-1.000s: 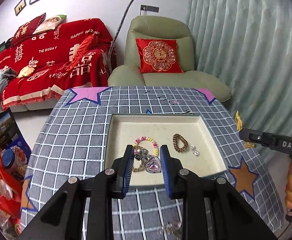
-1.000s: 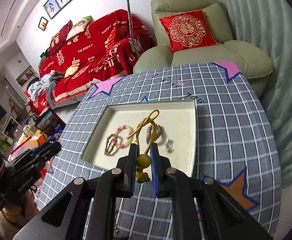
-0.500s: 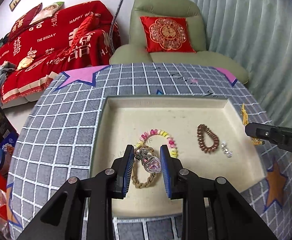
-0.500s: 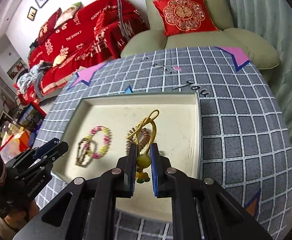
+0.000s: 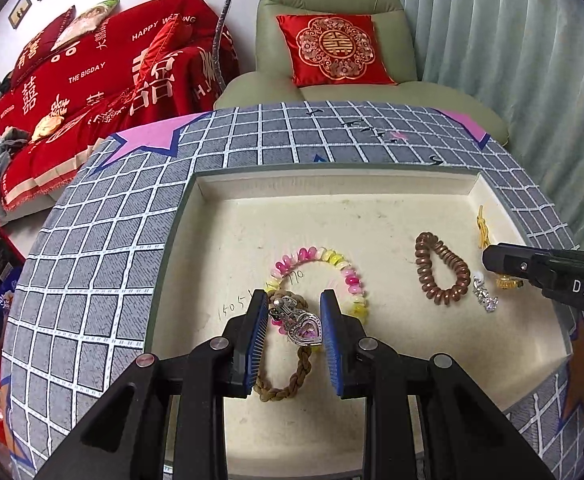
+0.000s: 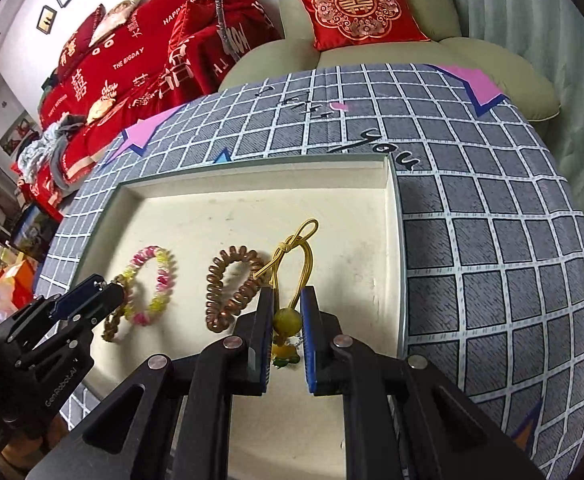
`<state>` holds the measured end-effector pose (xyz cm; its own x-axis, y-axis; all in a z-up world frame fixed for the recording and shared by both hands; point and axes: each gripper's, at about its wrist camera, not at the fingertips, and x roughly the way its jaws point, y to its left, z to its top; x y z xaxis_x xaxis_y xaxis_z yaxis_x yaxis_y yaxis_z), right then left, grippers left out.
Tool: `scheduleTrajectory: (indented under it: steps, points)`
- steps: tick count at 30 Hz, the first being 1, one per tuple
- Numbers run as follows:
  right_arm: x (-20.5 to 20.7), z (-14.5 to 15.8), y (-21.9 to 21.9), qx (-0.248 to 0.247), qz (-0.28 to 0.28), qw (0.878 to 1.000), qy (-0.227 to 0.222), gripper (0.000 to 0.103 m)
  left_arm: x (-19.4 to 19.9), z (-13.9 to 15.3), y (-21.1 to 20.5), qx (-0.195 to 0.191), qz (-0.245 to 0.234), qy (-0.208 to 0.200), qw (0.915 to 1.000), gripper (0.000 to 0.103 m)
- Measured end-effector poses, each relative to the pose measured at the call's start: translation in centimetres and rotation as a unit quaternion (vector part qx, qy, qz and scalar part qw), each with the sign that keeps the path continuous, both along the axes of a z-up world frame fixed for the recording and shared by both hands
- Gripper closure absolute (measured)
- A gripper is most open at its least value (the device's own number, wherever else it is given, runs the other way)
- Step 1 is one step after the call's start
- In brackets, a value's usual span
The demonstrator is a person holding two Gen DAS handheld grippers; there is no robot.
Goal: Organize jewelry
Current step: 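Carry the hair tie and heart pendant into the tray and open both tools, then withdraw both tools from the tray toward the black hair clip and silver charm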
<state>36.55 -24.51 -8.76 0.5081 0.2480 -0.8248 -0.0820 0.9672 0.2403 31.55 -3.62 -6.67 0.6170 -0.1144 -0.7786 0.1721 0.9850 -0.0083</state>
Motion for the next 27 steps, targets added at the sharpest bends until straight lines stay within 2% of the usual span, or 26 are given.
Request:
scheduleTrajectory:
  steps: [10, 12, 14, 16, 21, 23, 25, 26, 27]
  points:
    - [0.3, -0.9, 0.0, 0.001, -0.002, 1.0, 0.009, 0.088, -0.1, -0.4, -1.0, 0.029, -0.008, -0.004, 0.9995, 0.066]
    - [0.3, -0.9, 0.1, 0.0, -0.001, 1.0, 0.01, 0.084, -0.2, -0.5, -1.2, 0.035, -0.008, -0.005, 0.9994, 0.066]
    - [0.3, -0.9, 0.1, 0.001, -0.003, 1.0, 0.011, 0.071, -0.1, -0.5, -1.3, 0.038, -0.007, -0.003, 0.9992, 0.066]
    - [0.3, -1.0, 0.0, 0.002, -0.006, 1.0, 0.012, 0.064, -0.3, -0.4, -1.4, 0.042, -0.007, -0.005, 0.9991, 0.066]
    - [0.2, -0.6, -0.7, 0.024, -0.01, 1.0, 0.007, 0.063, -0.4, 0.0, -1.4, 0.044, -0.006, -0.01, 0.999, 0.065]
    - [0.0, 0.0, -1.1, 0.046, -0.015, 0.999, 0.001, 0.058, -0.5, 0.2, -1.4, 0.041, -0.004, -0.011, 0.9991, 0.065]
    - [-0.3, 0.6, -1.7, 0.064, -0.02, 0.998, -0.006, 0.056, -0.6, 0.6, -1.2, 0.039, 0.0, -0.015, 0.9991, 0.031]
    - [-0.5, 1.1, -1.9, 0.072, -0.023, 0.997, -0.011, 0.056, -0.9, 0.9, -1.1, 0.038, 0.006, -0.024, 0.999, 0.002]
    - [-0.7, 1.5, -2.0, 0.076, -0.024, 0.997, -0.014, 0.056, -1.3, 1.4, -0.9, 0.037, 0.013, -0.041, 0.9984, 0.0]
